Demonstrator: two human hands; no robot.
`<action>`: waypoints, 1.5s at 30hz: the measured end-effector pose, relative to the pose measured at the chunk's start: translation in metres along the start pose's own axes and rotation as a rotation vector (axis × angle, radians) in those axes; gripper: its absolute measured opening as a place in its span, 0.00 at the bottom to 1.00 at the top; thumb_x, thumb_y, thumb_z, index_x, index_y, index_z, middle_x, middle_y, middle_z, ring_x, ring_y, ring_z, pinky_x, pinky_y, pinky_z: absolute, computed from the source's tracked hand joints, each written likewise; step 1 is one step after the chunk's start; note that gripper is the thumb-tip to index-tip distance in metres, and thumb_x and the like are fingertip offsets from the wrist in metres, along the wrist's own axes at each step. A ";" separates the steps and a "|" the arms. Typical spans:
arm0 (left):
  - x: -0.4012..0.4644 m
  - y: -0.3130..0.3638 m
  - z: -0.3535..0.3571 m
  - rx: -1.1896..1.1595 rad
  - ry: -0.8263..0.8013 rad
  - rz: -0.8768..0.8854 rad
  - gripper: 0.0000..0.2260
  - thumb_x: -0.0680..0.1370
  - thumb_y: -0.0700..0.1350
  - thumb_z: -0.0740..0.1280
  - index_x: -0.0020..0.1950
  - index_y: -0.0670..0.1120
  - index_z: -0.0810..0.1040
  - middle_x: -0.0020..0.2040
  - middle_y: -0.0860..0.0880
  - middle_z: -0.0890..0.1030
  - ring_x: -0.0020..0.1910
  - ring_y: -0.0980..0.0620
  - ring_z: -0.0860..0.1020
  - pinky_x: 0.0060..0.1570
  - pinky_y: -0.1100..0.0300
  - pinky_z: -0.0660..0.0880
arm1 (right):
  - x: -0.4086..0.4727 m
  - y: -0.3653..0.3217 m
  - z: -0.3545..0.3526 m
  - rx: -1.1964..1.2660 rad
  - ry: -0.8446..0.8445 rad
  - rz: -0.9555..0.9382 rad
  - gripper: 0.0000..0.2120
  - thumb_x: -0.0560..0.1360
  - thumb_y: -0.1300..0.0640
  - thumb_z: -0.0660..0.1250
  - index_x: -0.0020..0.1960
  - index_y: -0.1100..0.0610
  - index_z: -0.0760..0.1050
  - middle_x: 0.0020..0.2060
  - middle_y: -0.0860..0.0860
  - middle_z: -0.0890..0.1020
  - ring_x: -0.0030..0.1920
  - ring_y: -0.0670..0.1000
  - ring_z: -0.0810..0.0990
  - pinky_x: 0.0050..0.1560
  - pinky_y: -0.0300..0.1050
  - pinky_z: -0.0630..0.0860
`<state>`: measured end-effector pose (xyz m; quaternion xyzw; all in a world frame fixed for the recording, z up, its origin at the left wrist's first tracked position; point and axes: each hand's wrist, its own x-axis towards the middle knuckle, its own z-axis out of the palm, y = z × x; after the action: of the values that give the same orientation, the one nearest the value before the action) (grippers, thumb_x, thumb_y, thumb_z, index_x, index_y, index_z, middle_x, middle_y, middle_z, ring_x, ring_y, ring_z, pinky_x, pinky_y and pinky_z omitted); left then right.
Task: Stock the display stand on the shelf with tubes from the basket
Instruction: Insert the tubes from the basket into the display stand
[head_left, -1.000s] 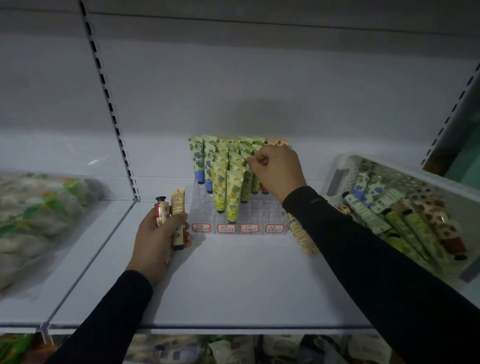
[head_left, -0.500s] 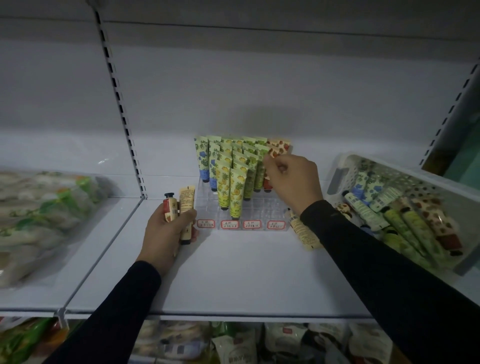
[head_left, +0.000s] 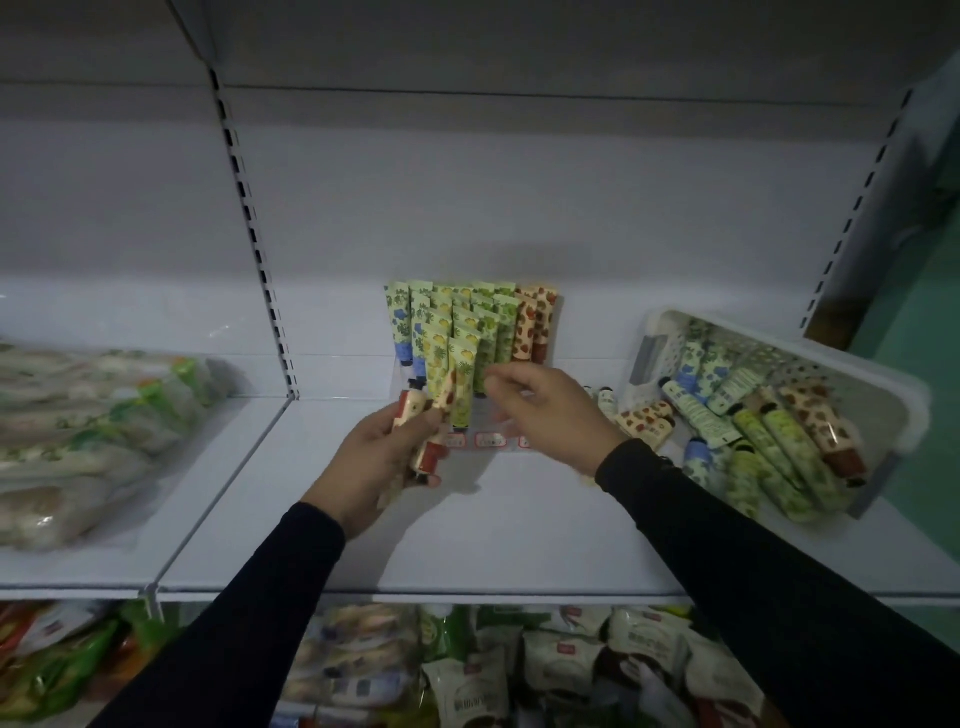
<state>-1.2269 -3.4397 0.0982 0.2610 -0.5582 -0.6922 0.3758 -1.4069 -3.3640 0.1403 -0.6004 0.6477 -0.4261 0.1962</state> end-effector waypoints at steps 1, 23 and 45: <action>-0.001 0.001 0.005 -0.014 -0.032 -0.015 0.10 0.75 0.46 0.69 0.52 0.42 0.80 0.40 0.44 0.80 0.39 0.48 0.79 0.31 0.57 0.77 | -0.001 -0.002 0.000 0.027 -0.027 0.024 0.17 0.81 0.49 0.59 0.68 0.54 0.73 0.55 0.44 0.80 0.51 0.45 0.82 0.55 0.44 0.78; 0.024 -0.022 -0.044 0.176 0.460 0.016 0.08 0.79 0.48 0.64 0.44 0.46 0.70 0.31 0.48 0.68 0.28 0.50 0.64 0.27 0.59 0.62 | 0.017 0.019 -0.031 0.007 0.490 -0.045 0.14 0.76 0.50 0.68 0.45 0.61 0.84 0.35 0.53 0.85 0.39 0.55 0.83 0.49 0.57 0.80; 0.028 -0.033 -0.049 0.371 0.445 0.136 0.07 0.79 0.46 0.67 0.51 0.44 0.74 0.36 0.44 0.79 0.28 0.49 0.76 0.31 0.54 0.75 | 0.074 0.022 -0.019 -0.289 0.459 -0.112 0.16 0.79 0.51 0.63 0.42 0.60 0.83 0.34 0.54 0.84 0.38 0.52 0.81 0.44 0.44 0.76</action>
<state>-1.2128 -3.4877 0.0563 0.4326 -0.5954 -0.4773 0.4802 -1.4501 -3.4296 0.1523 -0.5445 0.6951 -0.4645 -0.0671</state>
